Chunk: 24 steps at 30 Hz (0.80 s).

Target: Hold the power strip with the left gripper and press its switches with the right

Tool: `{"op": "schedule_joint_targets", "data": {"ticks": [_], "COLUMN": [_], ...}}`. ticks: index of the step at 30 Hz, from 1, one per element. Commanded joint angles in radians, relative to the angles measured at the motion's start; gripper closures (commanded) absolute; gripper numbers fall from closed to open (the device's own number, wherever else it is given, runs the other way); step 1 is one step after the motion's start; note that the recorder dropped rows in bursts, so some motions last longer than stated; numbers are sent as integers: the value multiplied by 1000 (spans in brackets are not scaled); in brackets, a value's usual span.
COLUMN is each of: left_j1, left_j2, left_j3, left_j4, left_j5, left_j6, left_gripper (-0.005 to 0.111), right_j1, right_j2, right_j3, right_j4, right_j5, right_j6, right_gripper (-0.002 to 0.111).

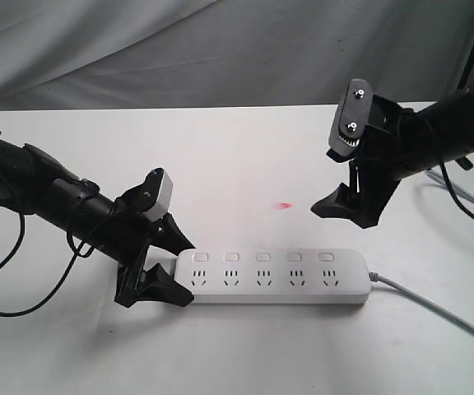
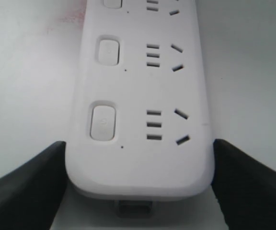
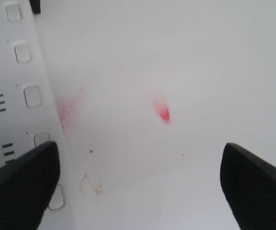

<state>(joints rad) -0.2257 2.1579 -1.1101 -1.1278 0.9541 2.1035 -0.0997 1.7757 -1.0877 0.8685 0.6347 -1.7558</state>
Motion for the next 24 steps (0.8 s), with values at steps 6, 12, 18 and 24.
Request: {"op": "schedule_joint_targets", "data": {"ticks": [6, 12, 18, 24], "left_j1": [-6, -6, -6, -6], "left_j2": [4, 4, 4, 4], "left_j3": [-1, -1, -1, -1], "left_j4": [7, 7, 7, 7], "left_j5": [-13, -13, -13, -13], "left_j6": [-9, -9, -9, -9], "left_gripper": [107, 107, 107, 107], "right_j1": [-3, -3, -3, -3], "right_j2": [-37, -37, -37, -37], "right_j3": [4, 4, 4, 4], "right_j4": [84, 99, 144, 173], "right_j5": [-52, -54, -49, -49], "right_j6": [-2, -2, -2, -10], "right_gripper": [25, 25, 30, 64]}}
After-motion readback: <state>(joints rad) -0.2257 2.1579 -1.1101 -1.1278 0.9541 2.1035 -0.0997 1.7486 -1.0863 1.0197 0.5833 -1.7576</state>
